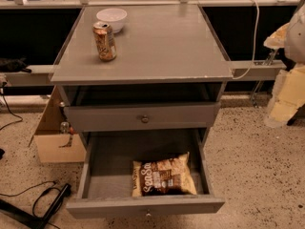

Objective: Pick brown chip bag from middle drawer and place on counter

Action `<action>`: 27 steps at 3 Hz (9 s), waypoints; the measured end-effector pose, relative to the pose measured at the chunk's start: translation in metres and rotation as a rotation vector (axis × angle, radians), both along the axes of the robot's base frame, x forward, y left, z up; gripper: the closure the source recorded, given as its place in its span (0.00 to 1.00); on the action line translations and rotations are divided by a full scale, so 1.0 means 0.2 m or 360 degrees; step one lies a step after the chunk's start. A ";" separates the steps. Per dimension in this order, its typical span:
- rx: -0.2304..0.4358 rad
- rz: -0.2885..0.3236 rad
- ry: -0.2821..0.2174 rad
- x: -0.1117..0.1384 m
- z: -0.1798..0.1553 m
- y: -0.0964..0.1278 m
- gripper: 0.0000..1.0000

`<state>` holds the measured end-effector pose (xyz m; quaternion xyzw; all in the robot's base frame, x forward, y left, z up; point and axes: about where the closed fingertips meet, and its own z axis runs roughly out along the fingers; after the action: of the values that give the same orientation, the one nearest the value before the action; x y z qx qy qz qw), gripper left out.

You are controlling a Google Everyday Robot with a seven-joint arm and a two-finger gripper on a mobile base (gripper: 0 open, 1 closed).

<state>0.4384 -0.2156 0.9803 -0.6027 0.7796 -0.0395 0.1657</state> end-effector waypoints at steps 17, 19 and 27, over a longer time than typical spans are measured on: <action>0.0221 0.0435 0.0374 0.40 -2.61 0.70 1.00; 0.0204 0.0297 0.0089 0.16 -1.75 0.26 1.00; -0.0027 -0.0281 -0.0129 1.15 0.00 -0.21 1.00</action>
Offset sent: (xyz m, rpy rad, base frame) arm 0.0047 0.0224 -0.1040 0.0859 0.0667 0.0521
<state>0.6677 -0.2573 0.9795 -0.5310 0.8220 -0.0847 0.1878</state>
